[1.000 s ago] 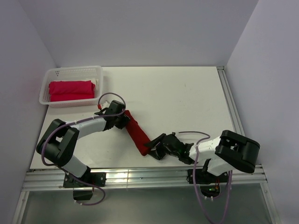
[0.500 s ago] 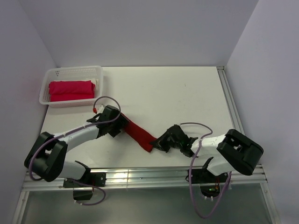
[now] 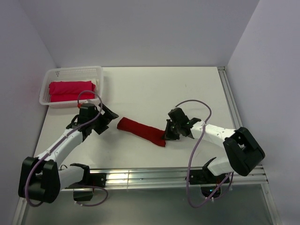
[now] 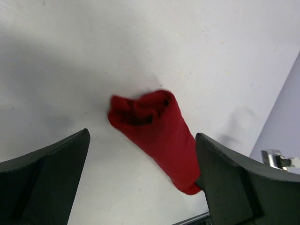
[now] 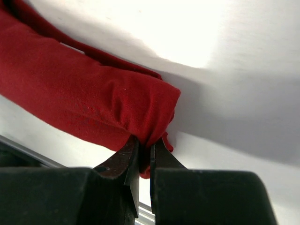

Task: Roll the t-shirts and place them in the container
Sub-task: Place the rolled tshirt into the container

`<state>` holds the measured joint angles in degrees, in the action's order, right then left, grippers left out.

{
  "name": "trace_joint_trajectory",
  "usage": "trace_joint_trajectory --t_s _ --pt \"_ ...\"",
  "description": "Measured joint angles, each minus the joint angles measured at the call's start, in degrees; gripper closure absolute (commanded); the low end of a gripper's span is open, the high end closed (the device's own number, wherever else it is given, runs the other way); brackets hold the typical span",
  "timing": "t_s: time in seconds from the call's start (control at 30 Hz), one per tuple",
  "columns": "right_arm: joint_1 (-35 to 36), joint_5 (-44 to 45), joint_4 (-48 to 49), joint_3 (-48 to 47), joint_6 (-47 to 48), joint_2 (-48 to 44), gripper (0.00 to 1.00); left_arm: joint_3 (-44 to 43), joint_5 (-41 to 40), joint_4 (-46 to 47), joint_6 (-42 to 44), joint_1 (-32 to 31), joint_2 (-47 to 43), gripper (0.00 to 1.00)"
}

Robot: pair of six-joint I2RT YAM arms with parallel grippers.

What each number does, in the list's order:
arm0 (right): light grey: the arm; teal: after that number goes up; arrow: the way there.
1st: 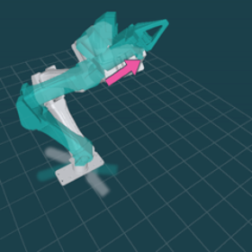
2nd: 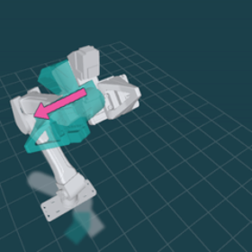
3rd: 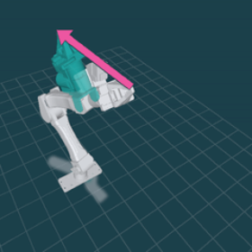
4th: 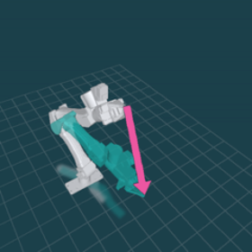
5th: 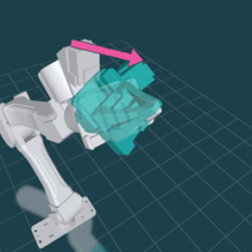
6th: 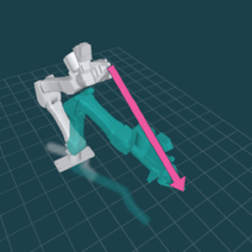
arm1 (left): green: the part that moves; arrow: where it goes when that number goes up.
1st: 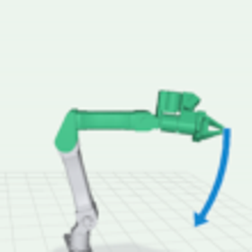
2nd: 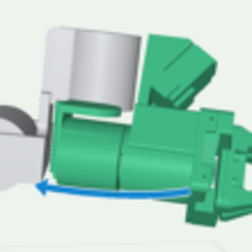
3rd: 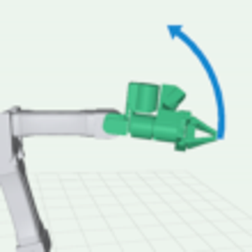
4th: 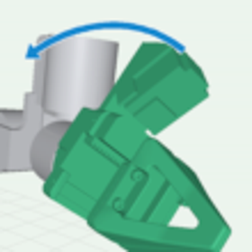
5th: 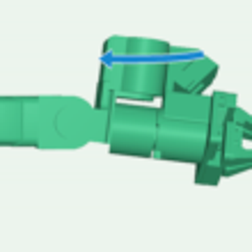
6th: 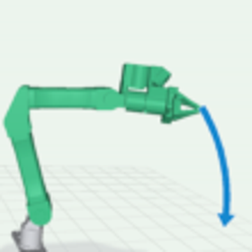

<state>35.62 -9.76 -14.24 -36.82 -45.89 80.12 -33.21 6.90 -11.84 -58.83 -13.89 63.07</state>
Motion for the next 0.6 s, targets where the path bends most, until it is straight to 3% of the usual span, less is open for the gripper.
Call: trace_joint_trajectory --t_s 0.27,0.6 --pt "-3.7 -1.6 -3.9 1.7 6.6 -3.5 1.0 -2.2 8.4 1.9 5.8 3.2 12.8 0.0" --pt "-4.5 -3.3 -3.2 2.1 9.0 -3.4 1.0 1.4 15.9 9.3 5.7 3.4 10.7 0.01"
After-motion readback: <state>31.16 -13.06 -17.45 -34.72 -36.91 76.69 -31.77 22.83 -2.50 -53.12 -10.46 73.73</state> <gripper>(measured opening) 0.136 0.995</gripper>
